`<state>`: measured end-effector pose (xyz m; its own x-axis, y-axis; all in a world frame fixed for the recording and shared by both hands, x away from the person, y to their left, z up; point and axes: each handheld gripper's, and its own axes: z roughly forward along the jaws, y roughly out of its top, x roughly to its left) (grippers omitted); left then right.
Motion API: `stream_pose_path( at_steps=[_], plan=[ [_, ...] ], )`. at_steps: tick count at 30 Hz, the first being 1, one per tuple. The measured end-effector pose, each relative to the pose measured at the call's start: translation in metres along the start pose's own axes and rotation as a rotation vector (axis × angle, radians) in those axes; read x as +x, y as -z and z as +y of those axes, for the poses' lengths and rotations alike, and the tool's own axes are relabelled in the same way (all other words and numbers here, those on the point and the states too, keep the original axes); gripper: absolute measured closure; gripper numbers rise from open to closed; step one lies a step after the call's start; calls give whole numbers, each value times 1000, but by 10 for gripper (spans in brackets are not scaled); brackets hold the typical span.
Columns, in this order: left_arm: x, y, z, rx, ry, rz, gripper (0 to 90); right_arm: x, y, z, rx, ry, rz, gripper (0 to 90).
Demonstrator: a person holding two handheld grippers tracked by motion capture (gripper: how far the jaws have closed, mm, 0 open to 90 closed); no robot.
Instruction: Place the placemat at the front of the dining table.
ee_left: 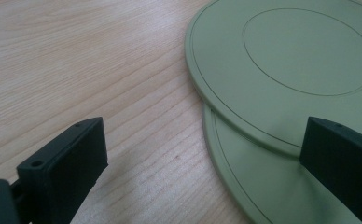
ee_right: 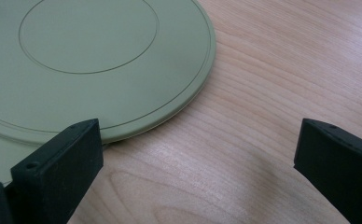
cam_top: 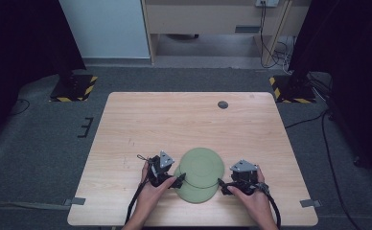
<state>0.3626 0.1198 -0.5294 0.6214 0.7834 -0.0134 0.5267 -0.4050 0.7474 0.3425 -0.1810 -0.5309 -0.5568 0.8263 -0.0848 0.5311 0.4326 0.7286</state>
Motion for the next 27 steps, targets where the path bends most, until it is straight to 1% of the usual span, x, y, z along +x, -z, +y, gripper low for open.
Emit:
stream_pose_path(
  at_steps=[3, 9, 12, 16, 21, 24, 25, 27],
  plan=[
    [1, -2, 2, 3, -3, -1, 0, -2, -1, 1, 1, -9, -8, 13],
    [2, -4, 3, 1, 8, -6, 0, -3, -3, 2, -1, -18, -15, 21],
    [1, -3, 2, 0, 2, -5, 5, -3, -1, 1, -6, -16, -20, 47],
    [-1, -2, 1, 3, -9, 2, 23, -3, 2, 1, -15, -10, -22, 49],
    [0, -3, 1, 3, -4, 4, 12, -2, -1, 1, -12, -6, -23, 51],
    [1, -4, 2, 5, -1, 5, 0, -2, -2, 2, -11, -4, -33, 36],
    [1, -4, 3, 7, -5, 6, 0, -3, -3, 3, -6, 0, -46, 28],
    [1, -5, 4, 6, -6, 12, 1, -3, -4, 4, -6, -4, -55, 27]
  ],
)
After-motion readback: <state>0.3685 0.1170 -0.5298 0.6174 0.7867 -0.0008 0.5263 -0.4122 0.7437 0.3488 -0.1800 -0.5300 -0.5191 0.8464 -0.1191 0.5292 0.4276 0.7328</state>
